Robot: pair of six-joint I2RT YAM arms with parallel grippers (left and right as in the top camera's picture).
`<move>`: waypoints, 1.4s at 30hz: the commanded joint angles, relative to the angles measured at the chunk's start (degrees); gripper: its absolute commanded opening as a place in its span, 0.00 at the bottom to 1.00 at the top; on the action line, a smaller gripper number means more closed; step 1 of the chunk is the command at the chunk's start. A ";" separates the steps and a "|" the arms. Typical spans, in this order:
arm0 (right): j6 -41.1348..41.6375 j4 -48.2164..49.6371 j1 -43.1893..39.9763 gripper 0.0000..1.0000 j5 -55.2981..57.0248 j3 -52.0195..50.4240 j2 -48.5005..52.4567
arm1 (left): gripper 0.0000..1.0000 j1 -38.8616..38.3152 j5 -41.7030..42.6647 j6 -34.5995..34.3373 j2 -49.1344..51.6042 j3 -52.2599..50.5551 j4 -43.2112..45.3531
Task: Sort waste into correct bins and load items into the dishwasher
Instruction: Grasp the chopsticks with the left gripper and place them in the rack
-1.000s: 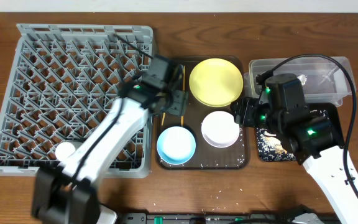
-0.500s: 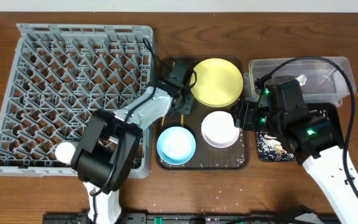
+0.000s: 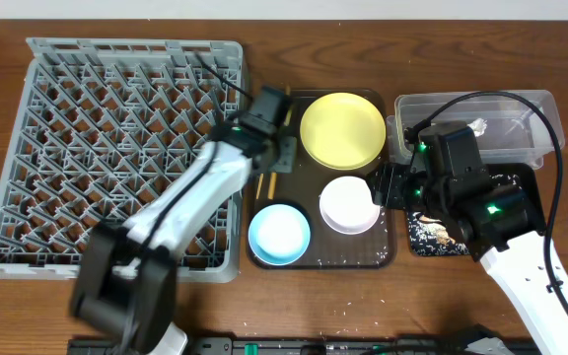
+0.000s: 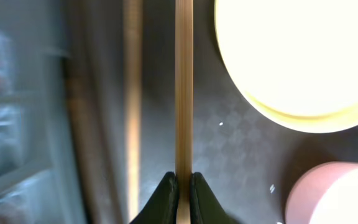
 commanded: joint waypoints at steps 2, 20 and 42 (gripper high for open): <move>-0.66 -0.09 -0.24 0.63 -0.11 0.68 0.04 | 0.08 2.40 -12.96 0.55 -8.90 0.35 -7.87; -0.66 0.00 -0.24 0.64 -0.09 0.68 0.04 | 0.44 -0.04 -1.31 3.39 -4.13 0.00 0.39; -0.66 -0.13 -0.15 0.65 -0.09 0.68 0.04 | 0.13 -2.29 -0.44 2.16 19.89 0.00 9.75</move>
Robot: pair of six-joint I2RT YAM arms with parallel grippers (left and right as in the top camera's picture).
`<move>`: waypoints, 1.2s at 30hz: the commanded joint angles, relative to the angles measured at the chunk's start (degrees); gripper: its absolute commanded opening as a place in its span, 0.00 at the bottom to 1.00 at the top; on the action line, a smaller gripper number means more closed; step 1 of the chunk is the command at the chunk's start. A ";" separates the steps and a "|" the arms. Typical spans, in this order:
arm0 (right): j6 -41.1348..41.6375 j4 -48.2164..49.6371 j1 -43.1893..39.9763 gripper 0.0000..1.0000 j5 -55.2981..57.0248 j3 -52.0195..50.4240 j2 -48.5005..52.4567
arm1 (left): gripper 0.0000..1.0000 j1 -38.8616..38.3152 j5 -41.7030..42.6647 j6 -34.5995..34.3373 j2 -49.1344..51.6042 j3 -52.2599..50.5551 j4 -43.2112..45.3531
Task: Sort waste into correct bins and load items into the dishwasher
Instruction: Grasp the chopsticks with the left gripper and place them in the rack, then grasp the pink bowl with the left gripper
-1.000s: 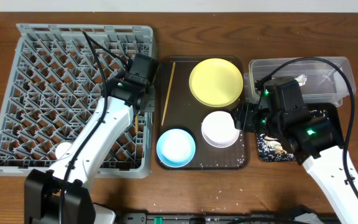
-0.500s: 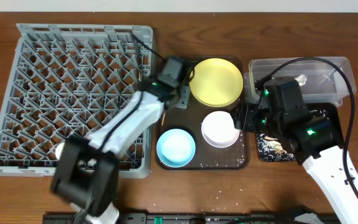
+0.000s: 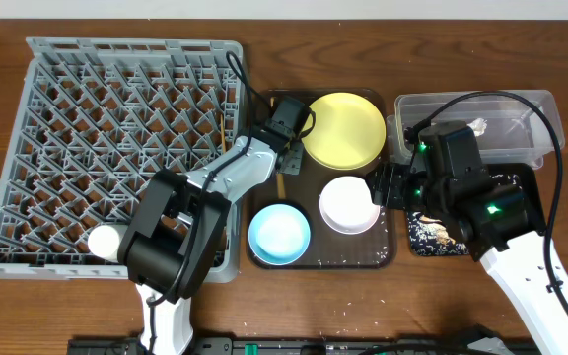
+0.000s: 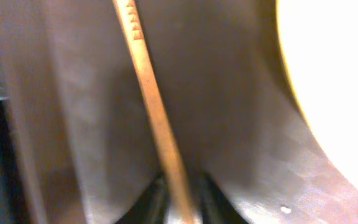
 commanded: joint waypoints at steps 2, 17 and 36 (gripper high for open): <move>-0.66 -0.02 -0.17 0.65 -0.09 0.68 0.04 | 0.08 0.20 7.30 -1.20 1.95 -0.85 -2.93; -0.63 -0.15 -0.17 0.65 -0.09 0.68 0.04 | 0.08 9.31 0.37 1.49 -28.74 0.44 -25.18; -0.68 -0.76 -0.17 0.71 -0.07 0.68 0.04 | 0.49 8.70 21.29 0.55 -36.96 2.58 -35.95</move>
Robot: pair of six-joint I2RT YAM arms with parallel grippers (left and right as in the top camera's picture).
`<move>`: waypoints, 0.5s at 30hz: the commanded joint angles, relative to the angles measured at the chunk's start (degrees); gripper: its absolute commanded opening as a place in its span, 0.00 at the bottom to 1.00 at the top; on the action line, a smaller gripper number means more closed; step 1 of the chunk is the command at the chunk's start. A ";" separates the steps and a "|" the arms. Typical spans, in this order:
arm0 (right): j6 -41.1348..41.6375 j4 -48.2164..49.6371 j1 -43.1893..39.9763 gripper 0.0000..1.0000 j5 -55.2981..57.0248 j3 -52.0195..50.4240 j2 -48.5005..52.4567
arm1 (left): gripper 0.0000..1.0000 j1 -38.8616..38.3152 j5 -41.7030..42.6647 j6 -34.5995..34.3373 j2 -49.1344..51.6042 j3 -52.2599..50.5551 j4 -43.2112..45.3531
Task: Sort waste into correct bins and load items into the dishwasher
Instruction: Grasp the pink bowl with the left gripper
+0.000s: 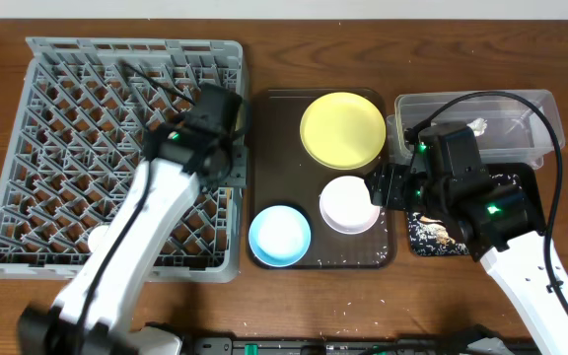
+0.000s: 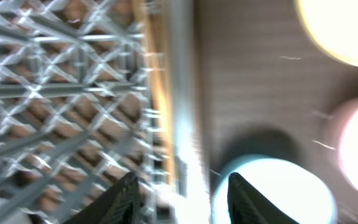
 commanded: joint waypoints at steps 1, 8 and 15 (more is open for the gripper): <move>-0.66 -0.42 -0.17 0.72 -0.07 0.68 0.04 | 0.49 -1.38 14.49 0.09 -6.58 2.01 -3.02; -1.95 -2.49 -0.24 0.99 3.41 0.68 0.04 | 0.49 -11.91 12.28 -4.55 -7.45 -3.67 -6.10; -0.61 -4.07 -0.66 0.99 5.27 0.68 0.04 | 0.49 -17.42 7.58 -10.23 -3.50 -7.19 1.70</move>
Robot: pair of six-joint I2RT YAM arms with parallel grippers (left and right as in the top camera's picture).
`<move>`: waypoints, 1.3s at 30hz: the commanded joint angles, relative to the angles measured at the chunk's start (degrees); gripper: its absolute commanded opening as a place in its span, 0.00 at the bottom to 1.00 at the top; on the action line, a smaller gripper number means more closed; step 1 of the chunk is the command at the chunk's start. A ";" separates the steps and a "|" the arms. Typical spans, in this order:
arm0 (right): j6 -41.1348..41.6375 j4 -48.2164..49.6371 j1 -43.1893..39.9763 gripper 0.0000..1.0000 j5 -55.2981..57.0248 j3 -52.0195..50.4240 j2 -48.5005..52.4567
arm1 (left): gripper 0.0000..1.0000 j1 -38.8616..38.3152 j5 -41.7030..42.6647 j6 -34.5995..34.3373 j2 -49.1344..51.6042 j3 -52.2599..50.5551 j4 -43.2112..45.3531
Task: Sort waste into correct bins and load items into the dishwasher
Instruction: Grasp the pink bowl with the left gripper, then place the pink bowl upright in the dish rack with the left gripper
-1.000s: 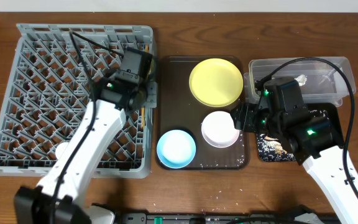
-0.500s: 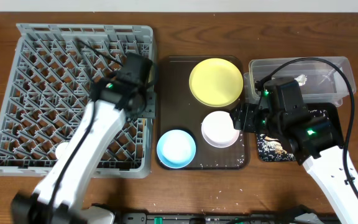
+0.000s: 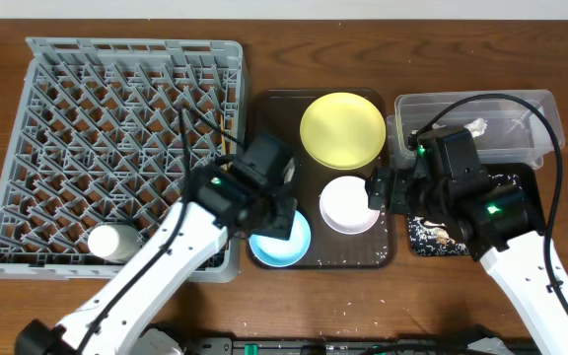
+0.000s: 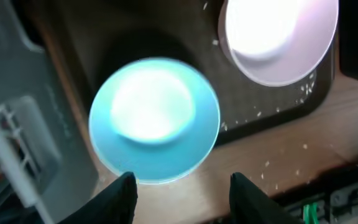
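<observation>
My left gripper (image 4: 184,199) hangs open right above the blue bowl (image 4: 155,120), its two dark fingertips (image 4: 122,198) spread wider than the bowl's near rim, holding nothing. The bowl sits at the front left of the dark tray (image 3: 309,106). Beside it is the white bowl (image 3: 349,204), and behind that the yellow plate (image 3: 342,129). The grey dish rack (image 3: 116,148) fills the left side. My right gripper (image 3: 383,187) is at the white bowl's right edge; the overhead view does not show how its jaws stand.
A white cup (image 3: 116,240) lies at the rack's front. A thin wooden stick (image 3: 221,138) stands by the rack's right wall. A clear plastic container (image 3: 481,118) is at the back right, with a black bin (image 3: 442,237) holding scraps in front of it. Crumbs dot the tray's front.
My left gripper was open over the rack's right edge; now it is open over the blue bowl on the tray. The right arm has hardly shifted.
At first my left gripper was shut on a chopstick lying along the tray's left side. Later it still gripped it near the tray's back left. Then it was open over the rack's right edge, with no chopsticks on the tray. Now it is above the blue bowl.
</observation>
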 commanded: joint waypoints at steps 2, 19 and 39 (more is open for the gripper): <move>0.39 -0.83 -0.61 0.99 1.36 0.68 0.02 | 0.49 -1.84 -1.84 -2.36 3.52 -0.74 8.24; 0.39 -2.19 -0.61 0.99 1.38 0.68 0.02 | 0.22 -3.93 1.18 -1.92 29.00 -0.74 33.11; 0.37 -2.32 -0.63 0.99 1.40 0.68 0.02 | 0.07 7.82 -68.61 9.40 -4.81 4.07 14.97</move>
